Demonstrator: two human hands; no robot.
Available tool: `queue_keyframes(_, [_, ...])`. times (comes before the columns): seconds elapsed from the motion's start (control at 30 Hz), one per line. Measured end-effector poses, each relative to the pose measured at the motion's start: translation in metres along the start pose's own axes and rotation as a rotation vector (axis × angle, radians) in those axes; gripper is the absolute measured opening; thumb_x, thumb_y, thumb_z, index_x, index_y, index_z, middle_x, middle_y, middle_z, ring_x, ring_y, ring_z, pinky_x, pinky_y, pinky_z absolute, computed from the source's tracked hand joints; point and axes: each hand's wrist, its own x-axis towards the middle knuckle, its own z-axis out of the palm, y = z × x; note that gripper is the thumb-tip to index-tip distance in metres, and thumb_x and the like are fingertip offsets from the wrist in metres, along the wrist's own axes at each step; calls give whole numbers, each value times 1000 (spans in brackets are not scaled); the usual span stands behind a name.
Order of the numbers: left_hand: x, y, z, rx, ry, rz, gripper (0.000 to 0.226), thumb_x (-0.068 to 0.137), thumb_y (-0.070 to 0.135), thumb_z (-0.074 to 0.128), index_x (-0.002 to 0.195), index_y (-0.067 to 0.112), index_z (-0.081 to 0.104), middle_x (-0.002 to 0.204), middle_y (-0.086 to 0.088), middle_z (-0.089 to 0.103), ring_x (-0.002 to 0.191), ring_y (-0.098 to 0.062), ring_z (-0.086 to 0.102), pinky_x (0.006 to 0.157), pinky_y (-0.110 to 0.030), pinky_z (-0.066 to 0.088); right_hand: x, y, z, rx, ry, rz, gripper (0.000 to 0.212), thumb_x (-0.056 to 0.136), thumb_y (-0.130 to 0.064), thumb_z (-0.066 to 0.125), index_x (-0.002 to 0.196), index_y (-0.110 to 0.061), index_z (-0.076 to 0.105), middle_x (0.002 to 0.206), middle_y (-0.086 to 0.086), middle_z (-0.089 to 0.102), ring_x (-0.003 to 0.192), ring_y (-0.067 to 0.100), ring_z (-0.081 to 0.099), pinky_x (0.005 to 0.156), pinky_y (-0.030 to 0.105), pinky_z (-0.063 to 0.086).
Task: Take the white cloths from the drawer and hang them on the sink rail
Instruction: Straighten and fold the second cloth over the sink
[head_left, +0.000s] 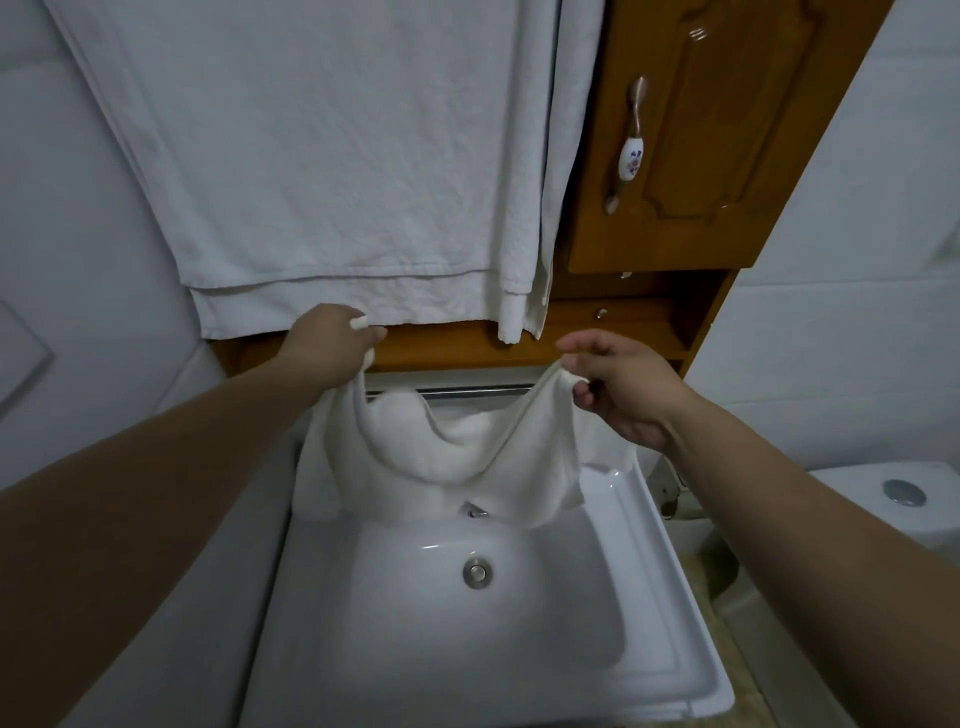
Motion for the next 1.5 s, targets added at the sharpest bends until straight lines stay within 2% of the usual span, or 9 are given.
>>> queue_keyframes(0.17, [-20,31,9,-179,-39,142,37,99,39,50,130,21,61,140,-3,55,128,-22,48,103,-30,34,-7,-13,27,182,-156,20,20,95,8,53,104,-1,68,84,13,63,67,15,64,65,21,59])
queue_keyframes(0.3, [-42,56,22,-217,-118,279,36,102,36,46,133,23,60,138,1,57,128,-17,50,103,-26,35,-15,-17,49,238,-315,13,31,93,17,43,110,4,67,94,21,65,75,23,69,74,27,62])
queue_keyframes(0.4, [-52,67,28,-372,-181,295,26,102,30,47,109,25,72,113,-3,72,107,-22,64,97,-39,50,-16,-21,58,237,-373,-31,40,90,24,37,114,6,65,117,22,64,100,32,67,89,38,59])
queue_keyframes(0.5, [-55,68,32,-499,-278,263,26,100,27,49,97,25,76,95,-3,75,95,-27,70,91,-52,54,-17,-24,62,138,-292,-88,37,90,24,43,104,3,70,115,15,70,92,26,73,83,34,61])
queue_keyframes(0.73, [-54,65,39,-667,-373,204,28,101,21,48,115,18,72,110,-1,74,109,-19,67,103,-45,48,-22,-26,65,-349,-54,-339,16,83,-2,76,96,-9,77,85,5,77,77,17,73,81,35,61])
queue_keyframes(0.9, [-56,66,40,-920,-532,100,32,105,16,40,121,9,67,116,-11,71,112,-26,67,104,-47,47,-18,-28,66,-631,76,-481,12,82,-24,80,94,-24,78,109,-8,63,95,-2,59,82,16,45])
queue_keyframes(1.0, [-58,66,40,-1042,-575,48,30,105,17,42,120,5,65,119,-17,69,115,-30,64,106,-46,46,-15,-32,66,-608,5,-446,13,82,-22,80,95,-19,79,122,-8,62,109,-2,58,96,22,44])
queue_keyframes(1.13, [-60,66,38,-1260,-638,-25,44,106,27,36,133,-3,52,128,-20,63,120,-29,61,108,-44,43,-13,-37,67,-404,-6,-399,7,87,-13,74,94,-13,77,96,0,77,93,15,73,92,40,58])
queue_keyframes(1.5, [-60,62,46,-1162,-739,-59,79,94,66,29,135,3,54,128,-23,62,122,-33,59,112,-50,37,-4,-24,77,-589,0,-405,18,78,-15,83,90,-14,69,85,0,69,77,11,65,78,32,57])
